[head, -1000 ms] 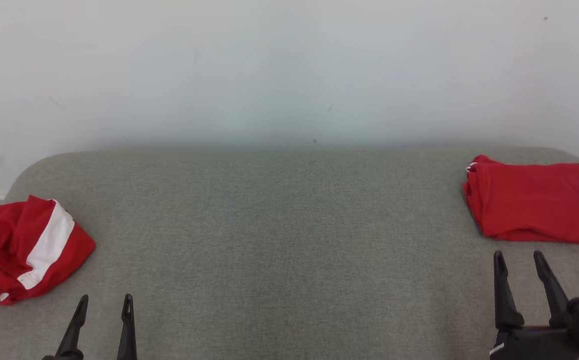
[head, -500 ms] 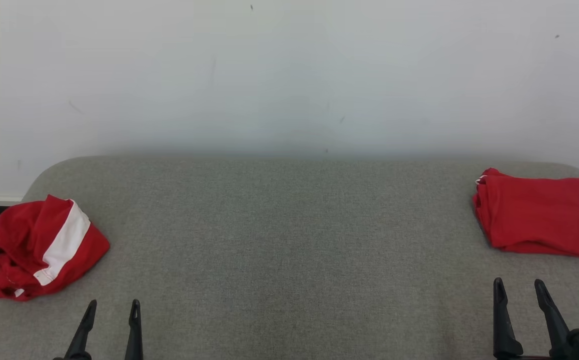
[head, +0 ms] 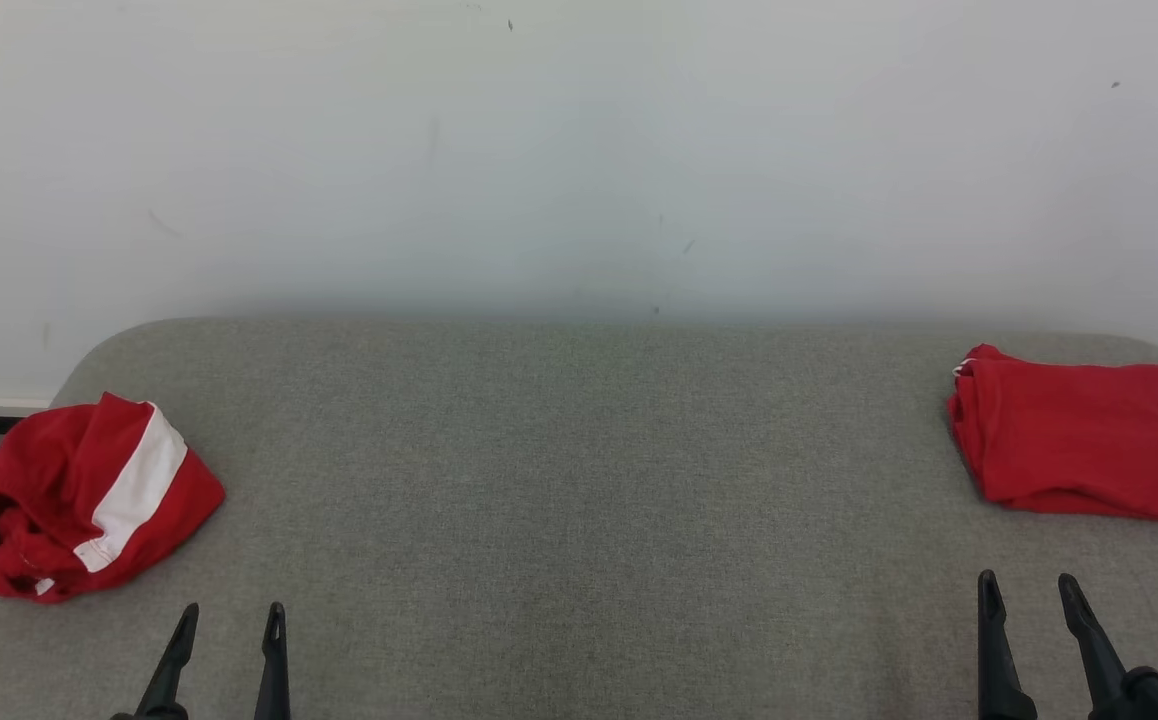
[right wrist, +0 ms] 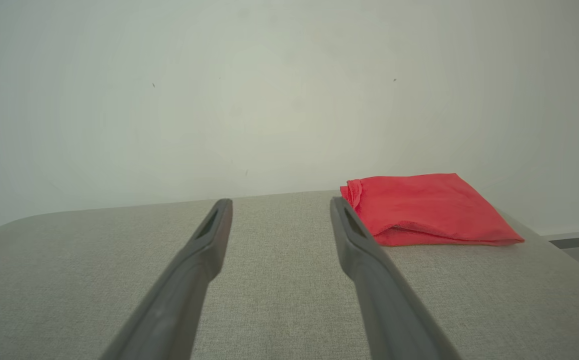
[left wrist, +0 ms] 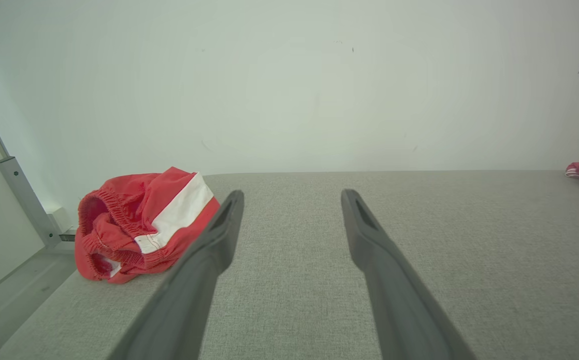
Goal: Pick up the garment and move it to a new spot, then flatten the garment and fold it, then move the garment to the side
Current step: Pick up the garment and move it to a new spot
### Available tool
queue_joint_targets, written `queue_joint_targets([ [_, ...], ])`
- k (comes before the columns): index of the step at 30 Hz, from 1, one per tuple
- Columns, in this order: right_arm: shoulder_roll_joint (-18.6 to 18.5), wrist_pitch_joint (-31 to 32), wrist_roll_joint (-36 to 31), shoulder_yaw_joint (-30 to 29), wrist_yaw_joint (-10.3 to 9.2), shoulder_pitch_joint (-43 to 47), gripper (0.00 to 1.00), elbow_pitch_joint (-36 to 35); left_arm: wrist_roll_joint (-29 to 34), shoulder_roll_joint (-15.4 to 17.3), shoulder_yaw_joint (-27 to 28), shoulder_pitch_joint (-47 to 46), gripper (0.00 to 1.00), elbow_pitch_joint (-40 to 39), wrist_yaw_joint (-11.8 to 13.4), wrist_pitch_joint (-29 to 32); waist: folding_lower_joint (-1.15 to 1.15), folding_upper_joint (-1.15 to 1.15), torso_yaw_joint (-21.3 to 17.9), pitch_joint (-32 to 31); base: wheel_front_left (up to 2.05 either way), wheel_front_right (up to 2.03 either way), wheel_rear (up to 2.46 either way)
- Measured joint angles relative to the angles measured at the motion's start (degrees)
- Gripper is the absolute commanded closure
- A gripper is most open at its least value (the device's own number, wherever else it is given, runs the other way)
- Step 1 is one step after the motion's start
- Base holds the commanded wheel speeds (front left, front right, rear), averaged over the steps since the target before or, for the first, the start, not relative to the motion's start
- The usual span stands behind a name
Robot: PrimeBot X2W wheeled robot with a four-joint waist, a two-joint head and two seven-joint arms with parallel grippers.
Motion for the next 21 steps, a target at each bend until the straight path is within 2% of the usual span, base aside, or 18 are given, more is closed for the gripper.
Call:
queue_joint_targets([
  [12,0.11,-0.21,0.30,-0.33,0.00,0.01,0.00,0.81,-0.34,0.15,-0.75,0.06,0.00,-0.15,0.52,0.51,0.00,0.00,0.39,-0.29,0.00,0.00,0.00],
  [21,0.16,-0.30,0.90,-0.55,0.00,0.52,0.00,1.31,-0.59,1.25,-0.64,-0.97,0.00,1.26,0.25,0.49,0.01,0.00,3.65,0.18,0.00,0.00,0.00],
])
